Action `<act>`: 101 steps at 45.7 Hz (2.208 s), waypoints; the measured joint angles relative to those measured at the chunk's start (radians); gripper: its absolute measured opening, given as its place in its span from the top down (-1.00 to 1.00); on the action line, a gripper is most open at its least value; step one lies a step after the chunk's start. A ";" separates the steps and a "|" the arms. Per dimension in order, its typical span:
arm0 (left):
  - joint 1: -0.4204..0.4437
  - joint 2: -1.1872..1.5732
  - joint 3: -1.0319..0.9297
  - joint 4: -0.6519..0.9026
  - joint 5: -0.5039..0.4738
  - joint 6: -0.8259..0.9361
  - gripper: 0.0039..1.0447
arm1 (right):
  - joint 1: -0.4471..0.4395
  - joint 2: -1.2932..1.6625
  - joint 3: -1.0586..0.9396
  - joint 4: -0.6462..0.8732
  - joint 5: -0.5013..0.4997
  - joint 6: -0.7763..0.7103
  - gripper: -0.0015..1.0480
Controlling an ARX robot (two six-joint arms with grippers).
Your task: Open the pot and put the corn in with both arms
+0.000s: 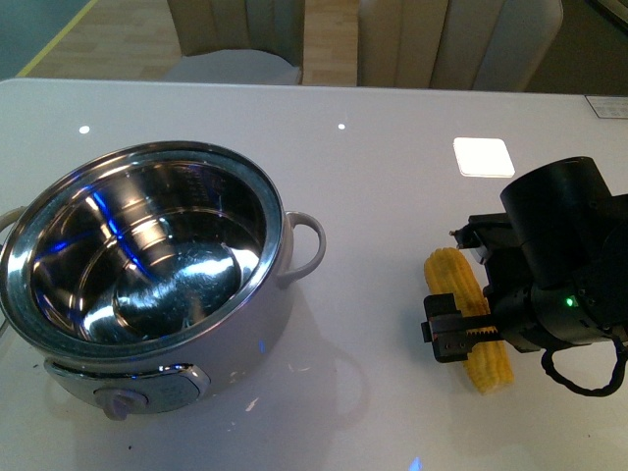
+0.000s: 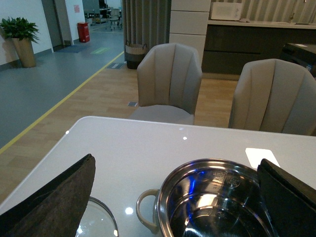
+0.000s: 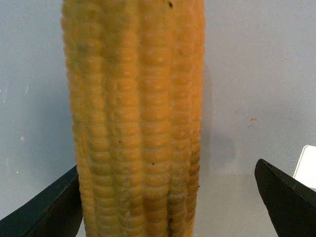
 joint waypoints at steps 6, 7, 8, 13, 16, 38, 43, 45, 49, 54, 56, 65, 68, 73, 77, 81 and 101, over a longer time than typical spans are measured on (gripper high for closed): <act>0.000 0.000 0.000 0.000 0.000 0.000 -0.87 | 0.011 0.003 0.000 0.003 -0.001 -0.020 -0.28; 0.000 0.000 0.000 0.000 0.000 0.000 -0.87 | 0.013 0.005 0.000 0.003 -0.001 -0.023 -0.22; 0.000 0.000 0.000 0.000 0.000 0.000 -0.87 | 0.014 0.006 0.000 0.003 -0.001 -0.026 -0.15; 0.000 0.000 0.000 0.000 0.000 0.000 -0.87 | 0.018 0.006 -0.002 0.003 -0.004 -0.039 0.25; 0.000 0.000 0.000 0.000 0.000 0.000 -0.87 | 0.020 -0.001 -0.011 0.003 -0.004 -0.045 0.38; 0.000 0.000 0.000 0.000 0.000 0.000 -0.87 | 0.022 -0.492 -0.162 -0.072 -0.163 -0.077 0.57; 0.000 0.000 0.000 0.000 0.000 0.000 -0.87 | 0.025 -0.566 -0.125 -0.118 -0.187 -0.043 0.57; 0.000 0.000 0.000 0.000 0.000 0.000 -0.87 | 0.029 -0.585 -0.102 -0.135 -0.198 -0.024 0.57; 0.000 0.000 0.000 0.000 0.000 0.000 -0.87 | 0.043 -0.599 -0.054 -0.156 -0.211 0.006 0.57; 0.000 0.000 0.000 0.000 0.000 0.000 -0.87 | 0.068 -0.592 0.010 -0.175 -0.219 0.051 0.57; 0.000 0.000 0.000 0.000 0.000 0.000 -0.87 | 0.080 -0.581 0.038 -0.180 -0.220 0.069 0.57; 0.000 0.000 0.000 0.000 0.000 0.000 -0.87 | 0.142 -0.509 0.142 -0.207 -0.230 0.134 0.56; 0.000 0.000 0.000 0.000 0.000 0.000 -0.87 | 0.166 -0.479 0.175 -0.214 -0.230 0.149 0.55; 0.000 0.000 0.000 0.000 0.000 0.000 -0.87 | 0.211 -0.414 0.256 -0.233 -0.251 0.195 0.52; 0.000 0.000 0.000 0.000 0.000 0.000 -0.87 | 0.229 -0.382 0.291 -0.241 -0.253 0.218 0.52; 0.000 0.000 0.000 0.000 0.000 0.000 -0.87 | 0.240 -0.353 0.320 -0.245 -0.257 0.240 0.51; 0.000 0.000 0.000 0.000 0.000 0.000 -0.87 | 0.295 -0.235 0.406 -0.229 -0.298 0.407 0.51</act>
